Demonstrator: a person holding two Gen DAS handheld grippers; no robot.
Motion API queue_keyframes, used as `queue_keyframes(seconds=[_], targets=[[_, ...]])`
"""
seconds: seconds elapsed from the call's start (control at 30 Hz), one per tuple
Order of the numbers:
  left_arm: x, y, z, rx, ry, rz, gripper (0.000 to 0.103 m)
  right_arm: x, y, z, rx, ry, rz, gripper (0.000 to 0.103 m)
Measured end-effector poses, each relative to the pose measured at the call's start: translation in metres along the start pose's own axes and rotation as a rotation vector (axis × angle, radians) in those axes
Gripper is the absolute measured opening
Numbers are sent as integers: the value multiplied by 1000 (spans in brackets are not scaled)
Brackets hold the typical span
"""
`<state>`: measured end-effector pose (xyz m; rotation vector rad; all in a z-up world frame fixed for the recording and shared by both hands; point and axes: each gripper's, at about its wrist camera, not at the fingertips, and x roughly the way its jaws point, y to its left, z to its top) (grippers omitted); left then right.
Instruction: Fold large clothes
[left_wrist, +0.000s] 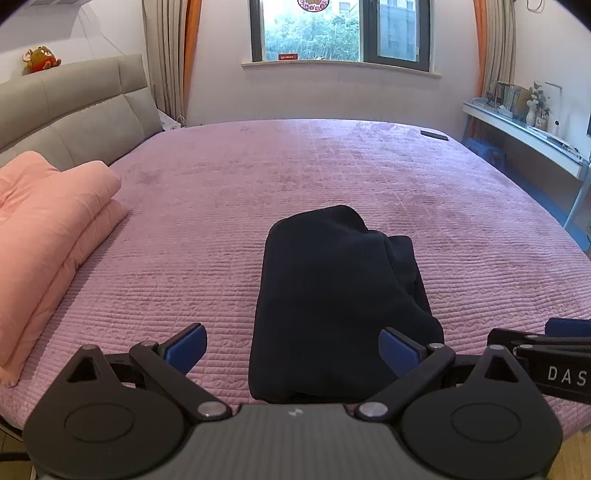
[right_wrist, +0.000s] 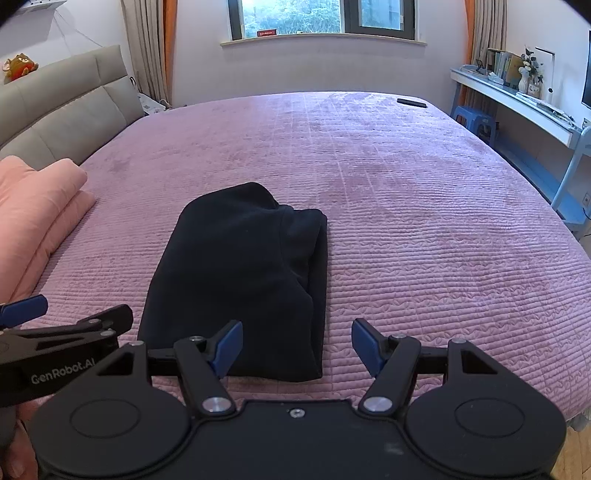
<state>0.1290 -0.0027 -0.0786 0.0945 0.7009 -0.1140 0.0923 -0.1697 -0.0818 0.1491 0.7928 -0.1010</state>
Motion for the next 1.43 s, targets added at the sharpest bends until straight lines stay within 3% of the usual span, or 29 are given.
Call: queue_keyframes(seconds=[0.17,0.33,1.2,1.43], targets=[[-1,1,0,-2,5,-23,101,-1,0,-1,-2,2,1,78],[-2,0,-2,7,-4,15,101,-1,0,-1,-4,2,2,78],[-4,-2,-4,18,6,34,102,-2,-5,-4,-8,12,14,78],[-8,-3,-7,54,-50,80,101,-2,-7,-6,-11,15,16,78]])
